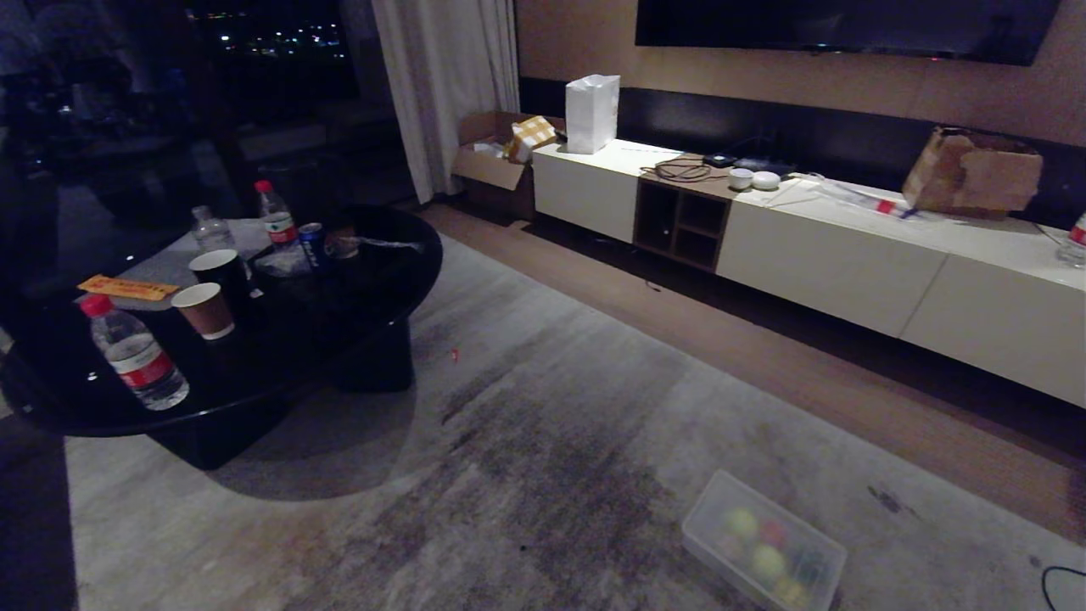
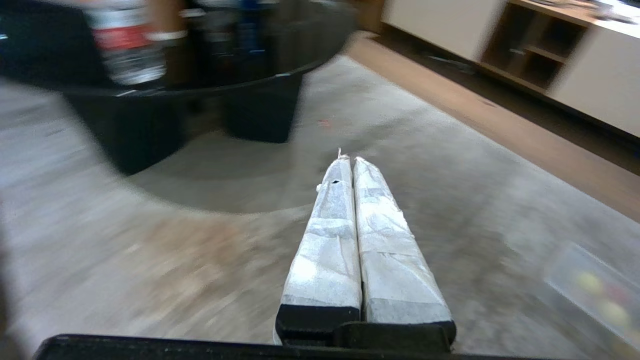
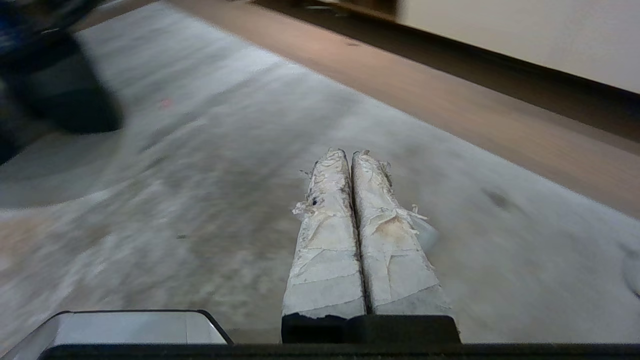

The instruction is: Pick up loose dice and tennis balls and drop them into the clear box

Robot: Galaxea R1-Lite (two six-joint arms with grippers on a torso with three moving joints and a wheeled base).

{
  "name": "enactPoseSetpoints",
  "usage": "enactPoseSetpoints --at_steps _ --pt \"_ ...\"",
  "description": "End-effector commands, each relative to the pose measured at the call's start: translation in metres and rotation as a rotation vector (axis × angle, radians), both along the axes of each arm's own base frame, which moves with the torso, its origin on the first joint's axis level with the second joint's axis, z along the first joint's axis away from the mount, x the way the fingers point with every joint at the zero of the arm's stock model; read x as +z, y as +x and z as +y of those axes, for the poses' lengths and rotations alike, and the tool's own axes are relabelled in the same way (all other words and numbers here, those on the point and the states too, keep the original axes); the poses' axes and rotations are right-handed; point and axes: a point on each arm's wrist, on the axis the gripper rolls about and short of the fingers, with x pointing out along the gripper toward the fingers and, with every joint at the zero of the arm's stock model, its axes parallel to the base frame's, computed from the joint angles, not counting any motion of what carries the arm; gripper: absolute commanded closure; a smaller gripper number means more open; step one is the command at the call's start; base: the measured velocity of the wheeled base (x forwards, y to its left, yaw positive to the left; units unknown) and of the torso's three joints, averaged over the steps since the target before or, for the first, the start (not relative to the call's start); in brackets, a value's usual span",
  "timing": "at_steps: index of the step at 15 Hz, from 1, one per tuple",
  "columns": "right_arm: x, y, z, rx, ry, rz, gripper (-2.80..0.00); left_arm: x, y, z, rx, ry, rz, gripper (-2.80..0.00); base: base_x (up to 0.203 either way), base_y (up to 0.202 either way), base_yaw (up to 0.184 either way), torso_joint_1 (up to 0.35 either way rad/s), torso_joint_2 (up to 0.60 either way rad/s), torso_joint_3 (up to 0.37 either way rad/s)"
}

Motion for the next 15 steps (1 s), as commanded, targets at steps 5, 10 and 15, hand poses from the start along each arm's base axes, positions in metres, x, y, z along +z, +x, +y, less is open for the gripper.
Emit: enactPoseSetpoints --at_steps 5,10,15 --pt "-0.0001 0.0001 0.0000 0.001 0.002 0.003 0.00 -0.0004 0.0002 0.0000 0.000 -0.004 0.003 0.00 0.001 -0.009 0.164 0.005 0.00 0.004" --pt "0.0003 0.0001 0.0000 0.001 0.002 0.001 0.00 -0.0004 0.0002 0.0000 0.001 -0.004 0.003 0.00 0.001 -0.007 0.164 0.004 0.00 0.003" --pt "0.0001 0.0001 0.0000 0.001 0.002 0.001 0.00 -0.0004 0.0002 0.0000 0.001 -0.004 0.003 0.00 0.000 -0.007 0.166 0.001 0.00 0.002"
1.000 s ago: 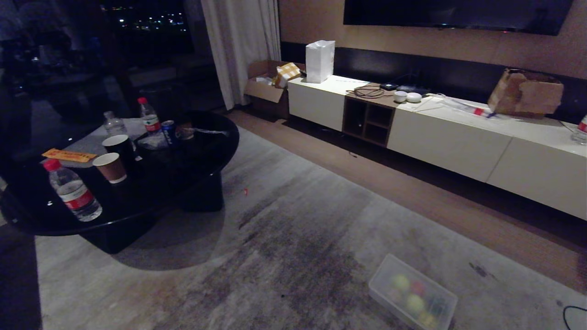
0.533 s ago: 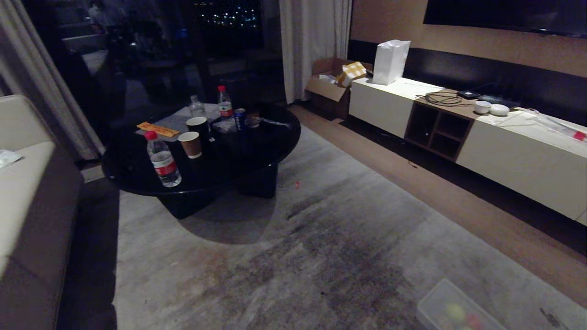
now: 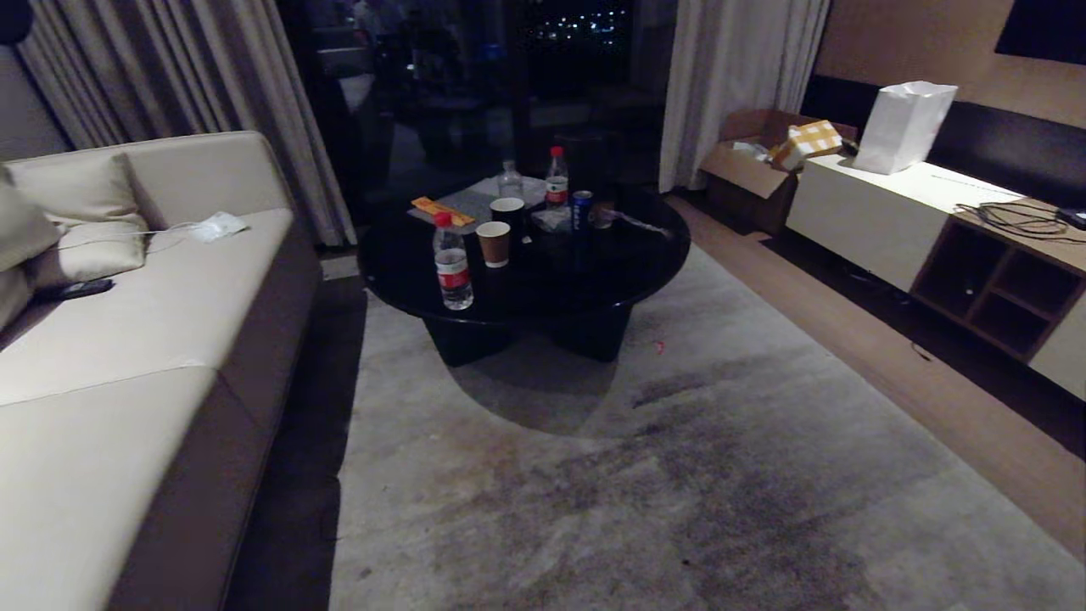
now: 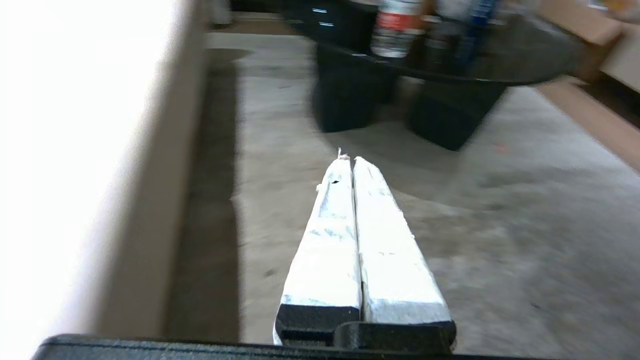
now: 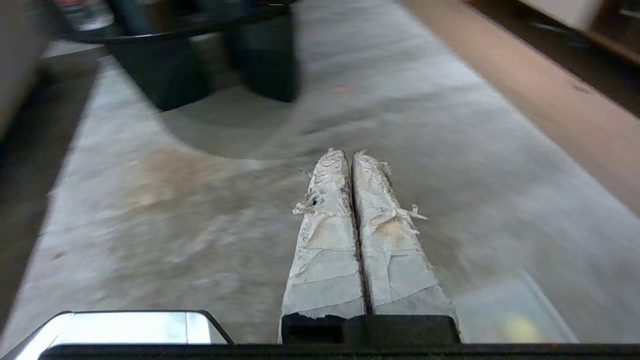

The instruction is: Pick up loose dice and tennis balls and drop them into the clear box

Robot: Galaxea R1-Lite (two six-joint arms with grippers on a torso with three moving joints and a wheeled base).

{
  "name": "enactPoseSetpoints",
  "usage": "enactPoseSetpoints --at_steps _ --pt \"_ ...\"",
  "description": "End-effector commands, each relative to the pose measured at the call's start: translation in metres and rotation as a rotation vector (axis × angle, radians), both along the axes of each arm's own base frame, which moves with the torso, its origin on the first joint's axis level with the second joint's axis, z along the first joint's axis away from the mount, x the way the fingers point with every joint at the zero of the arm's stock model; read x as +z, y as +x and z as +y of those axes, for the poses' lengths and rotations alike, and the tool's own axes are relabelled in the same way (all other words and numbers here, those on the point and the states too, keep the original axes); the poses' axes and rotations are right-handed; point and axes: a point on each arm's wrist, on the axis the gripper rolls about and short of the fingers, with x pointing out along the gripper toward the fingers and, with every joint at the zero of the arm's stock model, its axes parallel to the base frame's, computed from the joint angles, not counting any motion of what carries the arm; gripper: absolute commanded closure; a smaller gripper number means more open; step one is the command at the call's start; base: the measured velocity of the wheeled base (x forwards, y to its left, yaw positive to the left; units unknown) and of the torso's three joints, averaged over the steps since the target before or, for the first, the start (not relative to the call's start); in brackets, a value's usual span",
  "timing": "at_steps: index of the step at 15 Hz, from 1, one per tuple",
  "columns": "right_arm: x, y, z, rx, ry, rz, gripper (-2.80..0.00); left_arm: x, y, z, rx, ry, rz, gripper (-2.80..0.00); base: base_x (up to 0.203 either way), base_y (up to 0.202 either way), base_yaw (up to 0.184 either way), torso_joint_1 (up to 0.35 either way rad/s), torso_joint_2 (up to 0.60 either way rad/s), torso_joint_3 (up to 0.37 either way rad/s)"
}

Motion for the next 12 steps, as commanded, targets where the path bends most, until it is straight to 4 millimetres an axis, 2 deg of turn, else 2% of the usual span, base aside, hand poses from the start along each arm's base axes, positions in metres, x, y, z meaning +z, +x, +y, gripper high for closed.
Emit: enactPoseSetpoints --at_steps 1,7,12 --pt "0.0000 0.0001 0.0000 0.001 0.000 0.002 0.00 -0.0004 0.0002 0.0000 0.001 -0.001 0.003 0.00 -0.002 -0.009 0.167 0.004 0.00 0.002" --pt "-0.0001 0.0001 0.0000 0.001 -0.002 0.003 0.00 -0.0004 0.0002 0.0000 0.001 -0.001 0.003 0.00 0.001 -0.006 0.159 0.001 0.00 0.002" --pt "-0.0001 0.0001 0.0000 0.001 -0.002 0.003 0.00 -0.0005 0.0002 -0.0001 -0.006 0.015 0.005 0.00 0.001 -0.001 0.018 0.001 0.00 0.000"
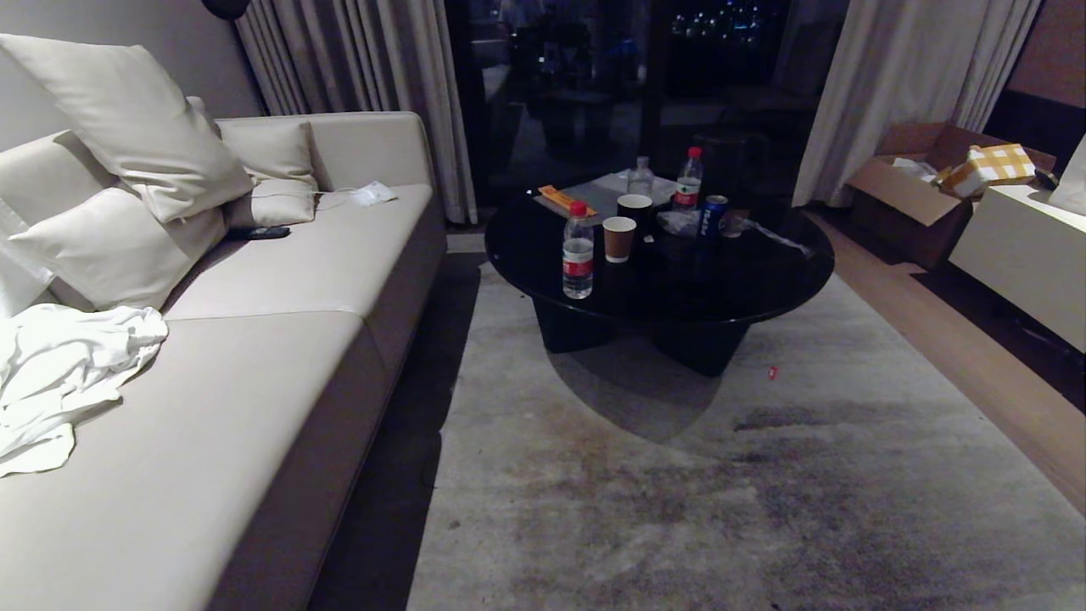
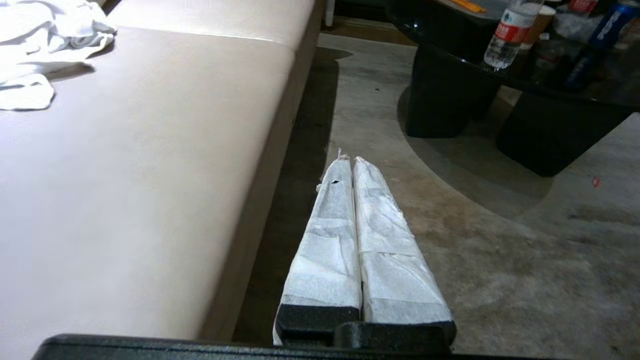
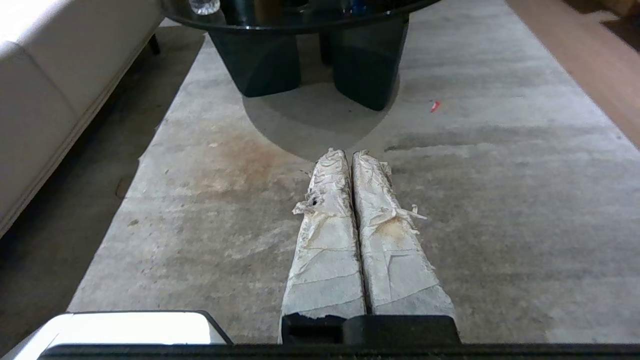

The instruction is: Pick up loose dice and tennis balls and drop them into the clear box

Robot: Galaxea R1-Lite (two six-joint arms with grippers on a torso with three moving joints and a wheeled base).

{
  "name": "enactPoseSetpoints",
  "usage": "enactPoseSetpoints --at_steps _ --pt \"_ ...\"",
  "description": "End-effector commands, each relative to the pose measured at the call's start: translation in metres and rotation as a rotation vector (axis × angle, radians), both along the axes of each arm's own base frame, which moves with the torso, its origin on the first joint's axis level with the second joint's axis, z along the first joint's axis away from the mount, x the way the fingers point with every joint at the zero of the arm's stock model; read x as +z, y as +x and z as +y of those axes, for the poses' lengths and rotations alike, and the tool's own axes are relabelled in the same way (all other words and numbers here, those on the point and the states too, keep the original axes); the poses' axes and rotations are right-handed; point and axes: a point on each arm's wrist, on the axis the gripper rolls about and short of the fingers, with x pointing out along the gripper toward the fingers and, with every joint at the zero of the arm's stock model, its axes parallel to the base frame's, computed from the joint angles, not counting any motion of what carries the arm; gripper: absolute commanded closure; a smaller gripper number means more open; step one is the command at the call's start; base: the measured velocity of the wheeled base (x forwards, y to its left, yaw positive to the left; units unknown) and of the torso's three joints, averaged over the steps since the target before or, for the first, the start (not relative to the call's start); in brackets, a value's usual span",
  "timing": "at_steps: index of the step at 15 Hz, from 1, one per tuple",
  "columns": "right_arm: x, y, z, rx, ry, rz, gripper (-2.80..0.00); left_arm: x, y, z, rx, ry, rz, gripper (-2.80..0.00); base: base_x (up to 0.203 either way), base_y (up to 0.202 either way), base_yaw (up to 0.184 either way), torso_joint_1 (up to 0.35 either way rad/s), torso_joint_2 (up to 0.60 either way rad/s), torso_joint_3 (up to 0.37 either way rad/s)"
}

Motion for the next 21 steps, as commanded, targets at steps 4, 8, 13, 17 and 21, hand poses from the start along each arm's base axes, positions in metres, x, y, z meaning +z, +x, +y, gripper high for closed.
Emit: enactPoseSetpoints --at_steps 4,8,13,17,21 --pt "0.0000 0.0001 0.0000 0.000 0.000 0.002 0.00 -0.0007 0.0002 -0.0002 -0.007 0.063 0.009 0.00 -0.142 0.001 0.003 0.000 0.00 0.003" --pt "0.0000 0.0001 0.0000 0.000 0.000 0.002 0.00 -0.0007 0.0002 -0.0002 -0.008 0.066 0.009 0.00 -0.184 0.000 0.000 0.003 0.00 0.003" --pt "0.0000 0.0001 0.0000 0.000 0.000 0.002 0.00 -0.0006 0.0002 -0.0002 -0.010 0.068 0.008 0.00 -0.055 0.000 -0.001 0.001 0.00 0.002" --pt "0.0000 0.0001 0.0000 0.000 0.000 0.002 0.00 -0.0006 0.0002 -0.0002 -0.011 0.069 0.008 0.00 -0.117 0.000 0.000 0.001 0.00 0.002" --pt "0.0000 0.0001 0.0000 0.000 0.000 0.002 0.00 -0.0007 0.0002 -0.0002 -0.010 0.068 0.009 0.00 -0.185 0.000 -0.001 0.003 0.00 0.001"
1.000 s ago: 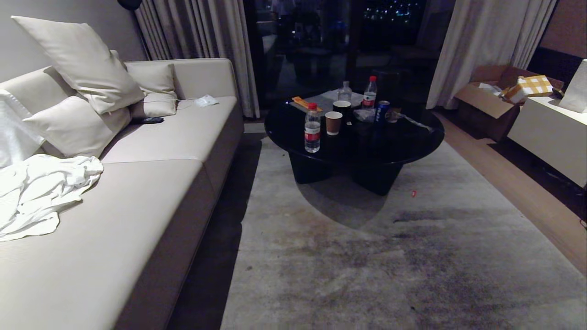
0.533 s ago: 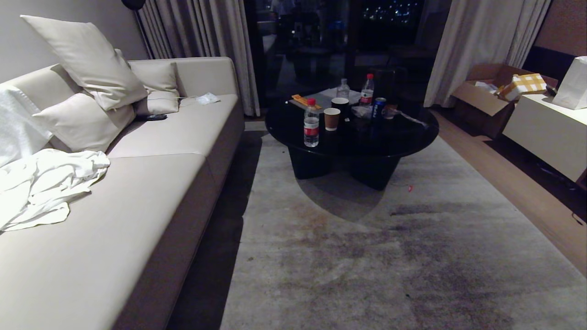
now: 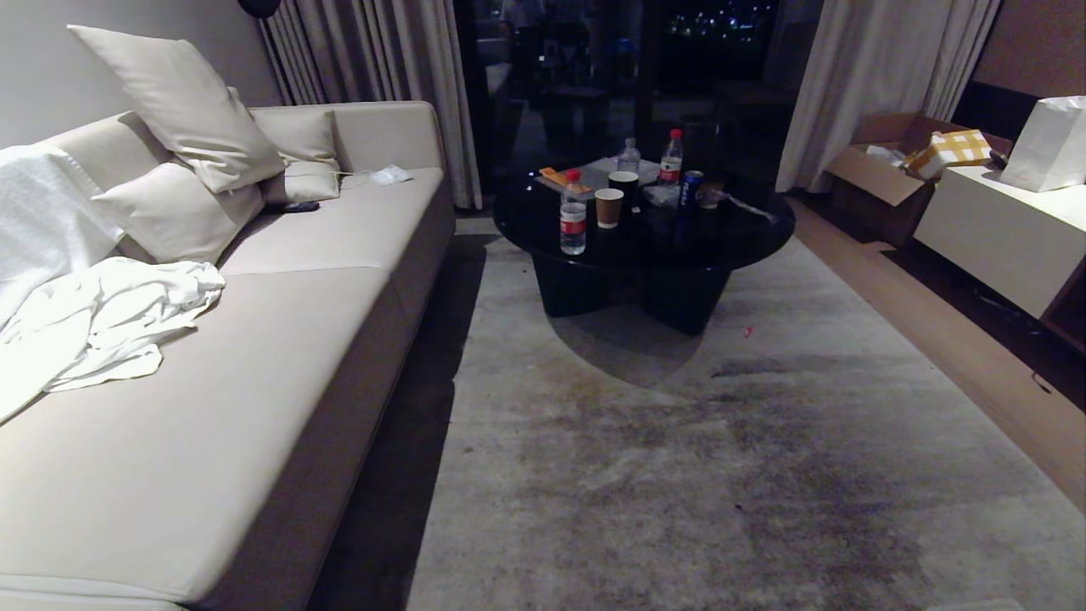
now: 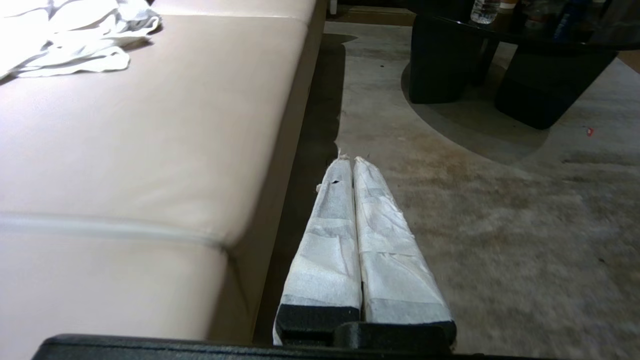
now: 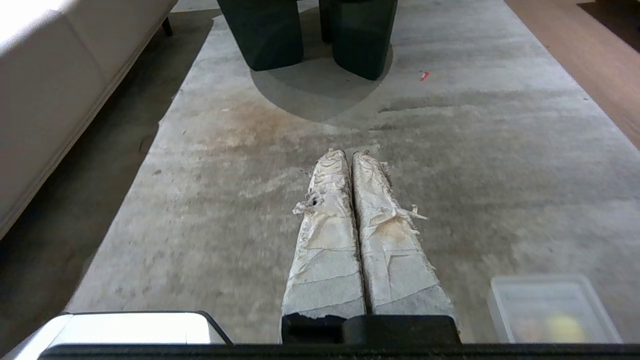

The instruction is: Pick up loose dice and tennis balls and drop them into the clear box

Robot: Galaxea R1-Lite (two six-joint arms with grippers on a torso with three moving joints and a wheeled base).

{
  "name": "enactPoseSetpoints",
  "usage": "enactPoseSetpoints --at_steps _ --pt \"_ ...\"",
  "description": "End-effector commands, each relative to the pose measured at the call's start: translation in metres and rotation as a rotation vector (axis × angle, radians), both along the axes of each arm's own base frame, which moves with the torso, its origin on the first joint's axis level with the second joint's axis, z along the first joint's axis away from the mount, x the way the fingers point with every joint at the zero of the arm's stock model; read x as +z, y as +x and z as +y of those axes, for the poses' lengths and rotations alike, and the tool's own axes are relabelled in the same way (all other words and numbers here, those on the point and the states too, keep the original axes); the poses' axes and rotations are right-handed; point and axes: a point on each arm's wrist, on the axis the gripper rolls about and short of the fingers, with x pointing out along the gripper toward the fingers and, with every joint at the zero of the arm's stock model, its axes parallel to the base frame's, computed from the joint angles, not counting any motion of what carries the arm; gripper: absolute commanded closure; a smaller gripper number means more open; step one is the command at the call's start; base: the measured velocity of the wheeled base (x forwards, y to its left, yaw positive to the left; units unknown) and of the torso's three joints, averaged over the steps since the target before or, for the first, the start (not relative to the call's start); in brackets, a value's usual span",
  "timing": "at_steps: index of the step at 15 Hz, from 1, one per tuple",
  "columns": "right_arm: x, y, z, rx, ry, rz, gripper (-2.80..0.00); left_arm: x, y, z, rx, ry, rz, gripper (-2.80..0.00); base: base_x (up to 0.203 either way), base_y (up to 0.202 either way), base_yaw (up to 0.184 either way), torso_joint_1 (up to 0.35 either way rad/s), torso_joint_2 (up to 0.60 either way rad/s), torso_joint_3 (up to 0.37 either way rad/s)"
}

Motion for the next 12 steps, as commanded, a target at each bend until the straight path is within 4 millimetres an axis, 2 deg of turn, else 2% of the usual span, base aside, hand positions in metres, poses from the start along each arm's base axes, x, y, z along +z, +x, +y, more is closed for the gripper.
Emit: enactPoseSetpoints --at_steps 1,5,12 --pt "0.0001 0.0001 0.0000 0.001 -0.001 0.002 0.00 -0.0004 0.0002 0.0000 0.001 0.000 0.003 0.00 -0.182 0.000 0.000 0.002 0.00 0.007" --pt "0.0001 0.0001 0.0000 0.001 -0.002 0.002 0.00 -0.0003 0.0002 0.0000 0.001 0.001 0.002 0.00 -0.172 0.000 -0.001 0.001 0.00 0.002" --pt "0.0003 0.0001 0.0000 0.001 -0.001 0.000 0.00 -0.0003 0.0002 0.0001 0.005 -0.011 0.001 0.00 -0.008 0.000 0.000 0.001 0.00 0.002"
